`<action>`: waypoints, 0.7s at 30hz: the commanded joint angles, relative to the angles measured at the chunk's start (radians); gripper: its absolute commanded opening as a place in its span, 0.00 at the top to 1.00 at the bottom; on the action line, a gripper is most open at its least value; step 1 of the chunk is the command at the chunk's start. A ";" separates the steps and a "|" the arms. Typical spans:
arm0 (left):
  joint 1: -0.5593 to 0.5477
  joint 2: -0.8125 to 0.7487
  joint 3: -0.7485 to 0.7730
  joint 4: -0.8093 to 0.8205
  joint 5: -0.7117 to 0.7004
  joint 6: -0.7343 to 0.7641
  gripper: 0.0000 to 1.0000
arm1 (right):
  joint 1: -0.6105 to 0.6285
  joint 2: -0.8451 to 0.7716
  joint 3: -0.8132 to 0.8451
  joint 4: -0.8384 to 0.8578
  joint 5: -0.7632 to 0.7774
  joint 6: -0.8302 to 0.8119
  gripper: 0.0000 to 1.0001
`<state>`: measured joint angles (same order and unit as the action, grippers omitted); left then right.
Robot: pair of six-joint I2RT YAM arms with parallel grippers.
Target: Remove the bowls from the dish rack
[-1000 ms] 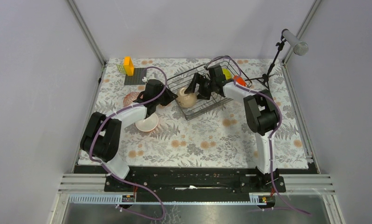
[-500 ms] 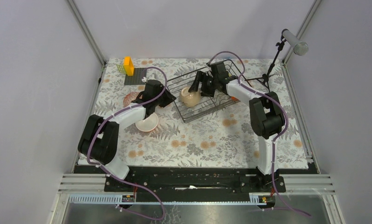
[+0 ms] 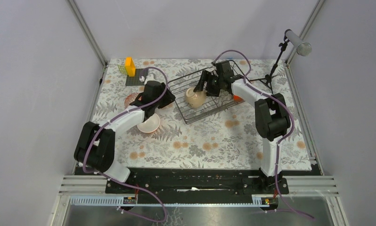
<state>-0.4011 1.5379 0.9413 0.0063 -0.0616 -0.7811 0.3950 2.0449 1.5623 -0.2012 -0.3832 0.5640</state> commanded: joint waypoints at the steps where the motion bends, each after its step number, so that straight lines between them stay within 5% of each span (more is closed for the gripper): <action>1: 0.002 -0.092 -0.017 -0.004 -0.064 0.021 0.45 | -0.016 -0.114 0.069 0.046 -0.051 0.015 0.42; 7: 0.002 -0.170 -0.032 0.013 -0.011 0.012 0.40 | -0.032 -0.140 0.079 0.063 -0.089 0.052 0.43; 14: 0.031 -0.237 -0.035 0.053 0.126 -0.028 0.21 | -0.068 -0.211 0.051 0.139 -0.158 0.118 0.44; 21: 0.074 -0.280 -0.092 0.333 0.344 -0.174 0.01 | -0.106 -0.296 -0.031 0.331 -0.310 0.277 0.45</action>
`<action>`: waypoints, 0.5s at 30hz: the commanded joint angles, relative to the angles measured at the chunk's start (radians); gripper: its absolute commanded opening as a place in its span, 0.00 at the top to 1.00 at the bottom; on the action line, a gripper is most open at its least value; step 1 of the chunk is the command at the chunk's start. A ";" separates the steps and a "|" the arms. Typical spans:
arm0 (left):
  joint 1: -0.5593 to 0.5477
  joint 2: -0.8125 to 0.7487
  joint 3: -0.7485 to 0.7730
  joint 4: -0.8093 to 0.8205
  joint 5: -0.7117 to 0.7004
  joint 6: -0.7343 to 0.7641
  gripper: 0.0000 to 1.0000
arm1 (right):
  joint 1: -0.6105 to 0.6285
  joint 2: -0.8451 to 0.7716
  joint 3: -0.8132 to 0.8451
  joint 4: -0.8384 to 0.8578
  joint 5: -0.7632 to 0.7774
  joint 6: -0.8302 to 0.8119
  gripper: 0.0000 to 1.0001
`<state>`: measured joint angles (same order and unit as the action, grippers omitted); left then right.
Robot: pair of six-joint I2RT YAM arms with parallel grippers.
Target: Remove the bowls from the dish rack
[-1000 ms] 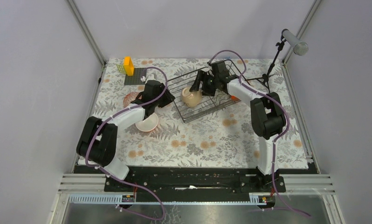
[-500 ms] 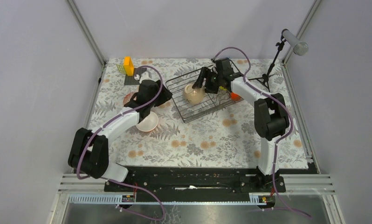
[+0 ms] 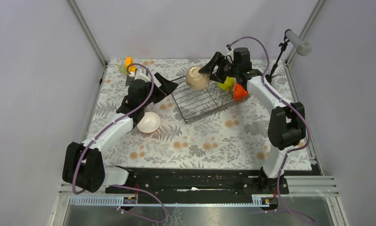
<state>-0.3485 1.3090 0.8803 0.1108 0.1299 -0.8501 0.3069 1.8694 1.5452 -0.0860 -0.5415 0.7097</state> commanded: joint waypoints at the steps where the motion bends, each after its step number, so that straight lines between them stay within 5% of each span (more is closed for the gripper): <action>1: 0.030 -0.058 -0.042 0.276 0.179 -0.129 0.01 | -0.022 -0.130 -0.023 0.239 -0.172 0.156 0.45; 8: 0.072 -0.046 -0.065 0.622 0.383 -0.322 0.01 | -0.047 -0.173 -0.086 0.491 -0.324 0.378 0.46; 15: 0.072 0.029 -0.030 0.761 0.455 -0.443 0.02 | -0.046 -0.179 -0.118 0.668 -0.380 0.520 0.47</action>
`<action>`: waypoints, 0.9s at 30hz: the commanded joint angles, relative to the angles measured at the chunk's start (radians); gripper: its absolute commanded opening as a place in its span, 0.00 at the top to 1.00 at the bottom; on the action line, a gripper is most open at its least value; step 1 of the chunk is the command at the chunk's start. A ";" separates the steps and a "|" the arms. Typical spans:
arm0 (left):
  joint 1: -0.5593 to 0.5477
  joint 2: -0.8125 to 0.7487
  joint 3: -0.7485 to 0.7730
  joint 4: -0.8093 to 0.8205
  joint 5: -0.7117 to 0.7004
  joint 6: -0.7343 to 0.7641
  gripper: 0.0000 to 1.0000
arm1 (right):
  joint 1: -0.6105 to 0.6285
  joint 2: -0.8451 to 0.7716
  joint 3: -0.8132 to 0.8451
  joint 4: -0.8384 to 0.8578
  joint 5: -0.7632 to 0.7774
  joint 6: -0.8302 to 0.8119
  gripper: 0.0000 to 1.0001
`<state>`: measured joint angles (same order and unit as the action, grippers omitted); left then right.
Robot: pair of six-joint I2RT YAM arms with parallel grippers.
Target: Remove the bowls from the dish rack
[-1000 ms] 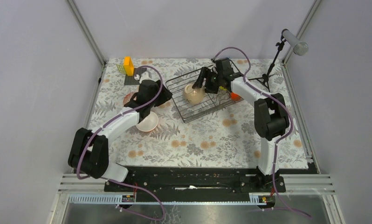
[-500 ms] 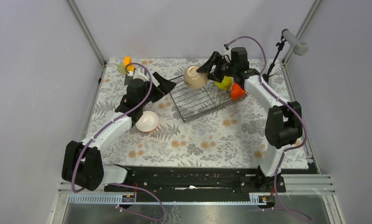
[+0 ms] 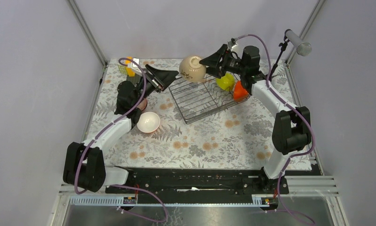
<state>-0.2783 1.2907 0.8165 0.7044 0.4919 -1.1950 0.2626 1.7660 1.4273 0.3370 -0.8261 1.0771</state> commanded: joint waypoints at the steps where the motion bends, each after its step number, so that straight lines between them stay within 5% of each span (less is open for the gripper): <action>1: 0.003 0.057 0.033 0.187 0.098 -0.119 0.03 | -0.002 -0.076 -0.007 0.272 -0.101 0.173 0.47; 11: 0.001 0.109 0.043 0.281 0.113 -0.184 0.07 | 0.003 -0.092 -0.052 0.344 -0.108 0.222 0.49; 27: -0.036 0.216 0.095 0.501 0.171 -0.285 0.35 | 0.014 -0.046 -0.080 0.469 -0.158 0.311 0.49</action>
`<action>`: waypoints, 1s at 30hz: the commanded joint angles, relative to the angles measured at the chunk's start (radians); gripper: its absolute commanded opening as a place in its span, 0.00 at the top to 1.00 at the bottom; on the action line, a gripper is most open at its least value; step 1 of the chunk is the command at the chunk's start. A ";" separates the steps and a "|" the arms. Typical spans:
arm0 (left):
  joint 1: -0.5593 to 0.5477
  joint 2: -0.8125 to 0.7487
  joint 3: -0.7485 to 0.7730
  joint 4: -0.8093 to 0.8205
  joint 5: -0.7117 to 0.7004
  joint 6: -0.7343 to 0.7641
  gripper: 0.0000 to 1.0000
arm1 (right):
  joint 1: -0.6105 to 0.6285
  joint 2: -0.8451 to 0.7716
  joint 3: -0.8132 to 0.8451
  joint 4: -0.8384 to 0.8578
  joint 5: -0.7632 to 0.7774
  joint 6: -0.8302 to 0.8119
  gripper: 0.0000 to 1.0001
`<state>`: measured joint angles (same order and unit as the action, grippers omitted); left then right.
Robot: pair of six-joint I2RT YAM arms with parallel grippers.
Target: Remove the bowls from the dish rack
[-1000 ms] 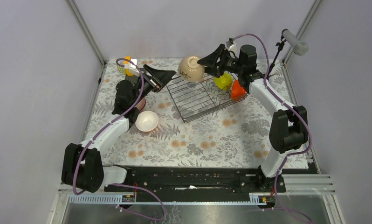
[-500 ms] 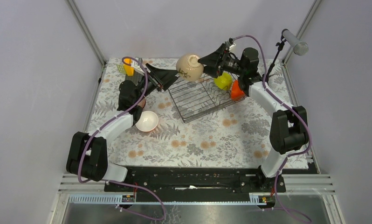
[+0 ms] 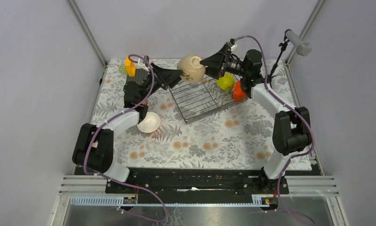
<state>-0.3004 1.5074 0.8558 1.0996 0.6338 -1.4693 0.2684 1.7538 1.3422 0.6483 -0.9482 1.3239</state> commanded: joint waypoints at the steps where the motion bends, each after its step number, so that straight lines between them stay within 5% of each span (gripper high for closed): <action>1: -0.015 -0.002 0.058 0.113 0.028 -0.011 0.39 | 0.008 -0.032 0.002 0.169 -0.038 0.071 0.49; 11: -0.033 0.031 0.095 0.285 0.029 -0.079 0.72 | 0.013 0.006 -0.015 0.351 -0.047 0.203 0.44; 21: -0.065 0.062 0.164 0.350 0.012 -0.107 0.76 | 0.018 0.090 -0.006 0.640 -0.034 0.432 0.43; 30: -0.089 0.087 0.222 0.353 0.007 -0.108 1.00 | 0.019 0.132 -0.008 0.740 -0.010 0.497 0.32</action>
<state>-0.3553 1.5974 0.9997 1.3468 0.6525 -1.5536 0.2714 1.8732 1.3205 1.2514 -0.9554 1.8397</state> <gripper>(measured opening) 0.213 0.785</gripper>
